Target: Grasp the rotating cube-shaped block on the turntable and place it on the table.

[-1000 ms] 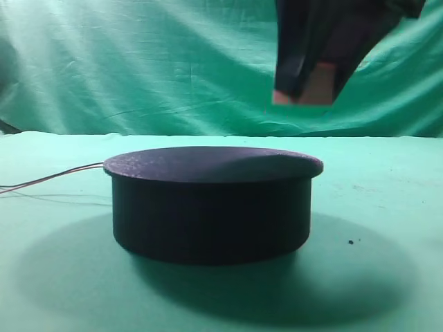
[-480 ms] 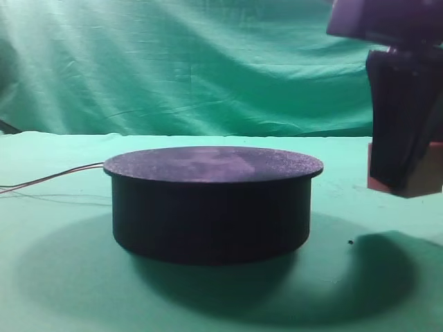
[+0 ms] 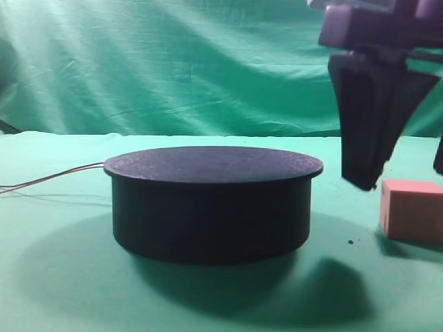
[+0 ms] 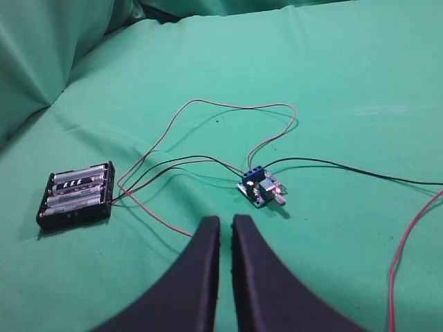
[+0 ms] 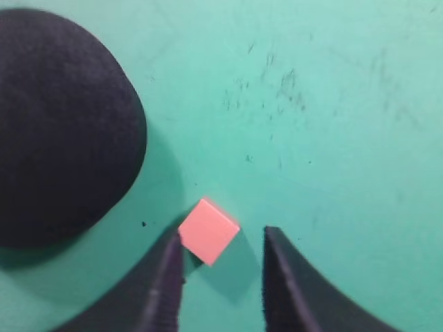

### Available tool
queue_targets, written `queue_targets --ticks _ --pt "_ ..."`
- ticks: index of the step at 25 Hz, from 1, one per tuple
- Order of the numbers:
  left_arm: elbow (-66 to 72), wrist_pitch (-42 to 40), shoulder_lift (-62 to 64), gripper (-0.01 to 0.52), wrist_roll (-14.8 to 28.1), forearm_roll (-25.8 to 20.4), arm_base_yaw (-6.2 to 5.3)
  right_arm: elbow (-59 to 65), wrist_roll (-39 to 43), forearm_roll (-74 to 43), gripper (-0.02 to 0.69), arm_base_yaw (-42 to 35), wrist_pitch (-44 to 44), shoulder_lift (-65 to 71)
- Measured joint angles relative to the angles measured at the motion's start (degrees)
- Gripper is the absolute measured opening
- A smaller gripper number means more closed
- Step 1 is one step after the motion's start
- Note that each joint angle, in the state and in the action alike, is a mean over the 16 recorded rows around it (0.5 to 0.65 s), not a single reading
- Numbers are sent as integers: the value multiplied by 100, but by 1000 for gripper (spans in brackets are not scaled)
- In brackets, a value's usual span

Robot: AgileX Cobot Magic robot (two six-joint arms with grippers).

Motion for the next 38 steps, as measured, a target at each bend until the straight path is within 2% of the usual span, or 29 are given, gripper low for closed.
queue_targets --ticks 5,9,17,25,31,38 --pt "0 0 0 0 0 0 0 70 -51 81 57 0 335 -985" --pt "0 0 0 0 0 0 0 246 -217 352 6 0 337 -1562" --pt "0 0 0 0 0 0 0 549 -739 778 0 0 35 -2065" --pt "0 0 0 0 0 0 0 762 -1169 516 0 -193 -405 -2371" --pt "0 0 0 0 0 0 0 1424 -1370 229 0 -841 -1107 -3092" --pt "0 0 0 0 0 0 0 2778 -1450 130 0 -1929 -2221 -4608"
